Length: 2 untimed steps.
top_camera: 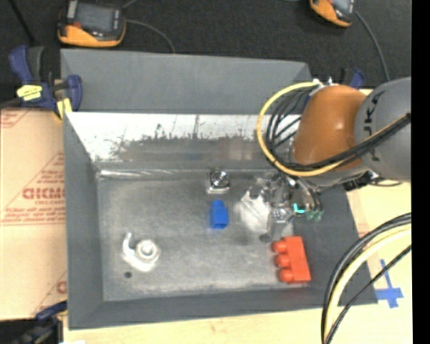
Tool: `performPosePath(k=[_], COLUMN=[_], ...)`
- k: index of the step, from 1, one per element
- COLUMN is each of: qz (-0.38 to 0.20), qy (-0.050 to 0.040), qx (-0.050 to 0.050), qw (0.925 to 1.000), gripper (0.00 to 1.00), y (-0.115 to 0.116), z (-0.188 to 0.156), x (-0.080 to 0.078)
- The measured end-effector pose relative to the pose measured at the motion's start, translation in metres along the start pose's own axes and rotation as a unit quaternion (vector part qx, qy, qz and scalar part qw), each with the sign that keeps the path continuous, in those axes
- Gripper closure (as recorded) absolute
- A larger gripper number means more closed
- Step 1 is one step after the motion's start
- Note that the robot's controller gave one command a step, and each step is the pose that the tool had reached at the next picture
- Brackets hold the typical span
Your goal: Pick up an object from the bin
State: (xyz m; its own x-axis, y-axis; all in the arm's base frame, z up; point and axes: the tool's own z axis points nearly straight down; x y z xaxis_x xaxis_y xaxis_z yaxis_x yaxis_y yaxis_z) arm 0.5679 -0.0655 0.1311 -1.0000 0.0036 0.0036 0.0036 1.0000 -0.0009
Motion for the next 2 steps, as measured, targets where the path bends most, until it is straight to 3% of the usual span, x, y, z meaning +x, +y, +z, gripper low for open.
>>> performPosePath(k=[1, 2], qz=[0.066, 0.084], qy=[-0.0038, -0.0022], qx=[-0.001, -0.002], qw=[0.9978, 0.9965], gripper=[0.00, 0.00], y=[0.040, 0.075], z=[0.062, 0.061], x=[-0.033, -0.011])
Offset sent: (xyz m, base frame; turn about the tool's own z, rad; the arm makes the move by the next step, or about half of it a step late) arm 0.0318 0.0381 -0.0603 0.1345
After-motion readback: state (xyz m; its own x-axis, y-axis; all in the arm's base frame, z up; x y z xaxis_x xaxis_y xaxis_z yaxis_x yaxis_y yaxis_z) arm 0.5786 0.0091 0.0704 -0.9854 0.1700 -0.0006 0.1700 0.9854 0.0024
